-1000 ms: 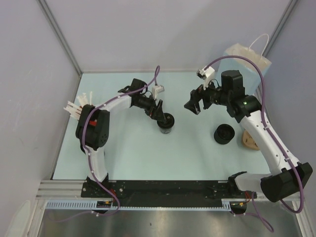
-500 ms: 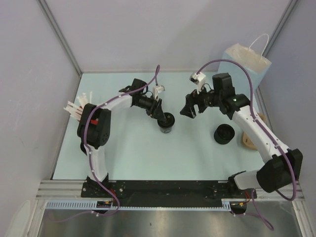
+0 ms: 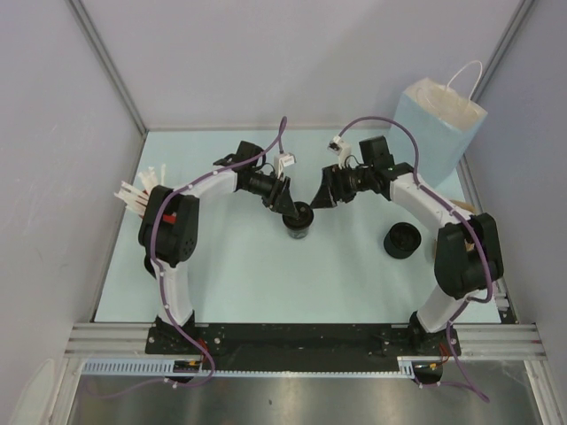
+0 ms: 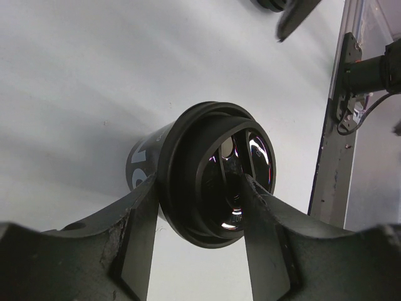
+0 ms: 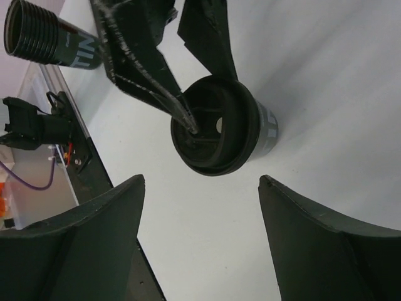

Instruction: Pack the takeout coffee

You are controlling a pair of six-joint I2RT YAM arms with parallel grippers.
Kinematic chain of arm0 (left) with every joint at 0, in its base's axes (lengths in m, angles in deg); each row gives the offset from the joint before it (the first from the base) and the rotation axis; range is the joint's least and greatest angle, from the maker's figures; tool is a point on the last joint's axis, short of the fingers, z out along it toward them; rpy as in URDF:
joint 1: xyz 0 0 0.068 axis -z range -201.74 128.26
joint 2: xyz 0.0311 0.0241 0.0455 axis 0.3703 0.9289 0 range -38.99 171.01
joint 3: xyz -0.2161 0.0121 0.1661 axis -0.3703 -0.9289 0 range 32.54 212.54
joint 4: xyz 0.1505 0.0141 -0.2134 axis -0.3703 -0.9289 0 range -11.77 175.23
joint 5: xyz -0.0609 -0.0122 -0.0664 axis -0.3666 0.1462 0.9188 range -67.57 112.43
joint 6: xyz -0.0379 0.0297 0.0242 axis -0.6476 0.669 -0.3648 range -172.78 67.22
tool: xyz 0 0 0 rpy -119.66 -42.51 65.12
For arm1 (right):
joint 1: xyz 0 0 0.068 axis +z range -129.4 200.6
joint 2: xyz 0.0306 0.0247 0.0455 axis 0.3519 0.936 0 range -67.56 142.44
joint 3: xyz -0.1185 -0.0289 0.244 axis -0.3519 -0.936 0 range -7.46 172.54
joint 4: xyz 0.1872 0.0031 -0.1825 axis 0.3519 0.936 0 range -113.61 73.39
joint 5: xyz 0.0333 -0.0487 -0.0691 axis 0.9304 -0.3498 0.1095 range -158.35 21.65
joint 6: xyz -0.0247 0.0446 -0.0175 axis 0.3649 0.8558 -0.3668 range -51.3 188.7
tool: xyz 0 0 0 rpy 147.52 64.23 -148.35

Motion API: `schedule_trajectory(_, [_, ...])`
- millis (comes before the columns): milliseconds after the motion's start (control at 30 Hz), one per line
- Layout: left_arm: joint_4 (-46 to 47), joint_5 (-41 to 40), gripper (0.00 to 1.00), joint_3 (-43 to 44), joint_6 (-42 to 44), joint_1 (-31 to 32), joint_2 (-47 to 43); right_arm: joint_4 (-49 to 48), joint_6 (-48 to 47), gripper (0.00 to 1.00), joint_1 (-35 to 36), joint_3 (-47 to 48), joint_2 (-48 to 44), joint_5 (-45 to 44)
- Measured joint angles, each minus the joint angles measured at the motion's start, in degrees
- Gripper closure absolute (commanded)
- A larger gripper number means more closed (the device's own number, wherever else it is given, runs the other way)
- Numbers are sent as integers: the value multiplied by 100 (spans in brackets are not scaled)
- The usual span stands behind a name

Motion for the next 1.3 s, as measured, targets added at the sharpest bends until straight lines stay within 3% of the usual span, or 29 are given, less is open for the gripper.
schedule_trajectory(333, [50, 11, 50, -31, -85, 0, 0, -509, 616, 26, 4, 0, 741, 210])
schedule_trajectory(633, [136, 39, 51, -79, -109, 0, -2, -734, 922, 38, 11, 13, 1281, 369])
schedule_trajectory(967, [192, 57, 51, -92, -140, 0, -2, -946, 1233, 45, -446, 39, 1449, 1239])
schedule_trajectory(1300, [205, 57, 51, -98, -142, 0, -2, -1106, 1364, 53, -363, 55, 1727, 1451])
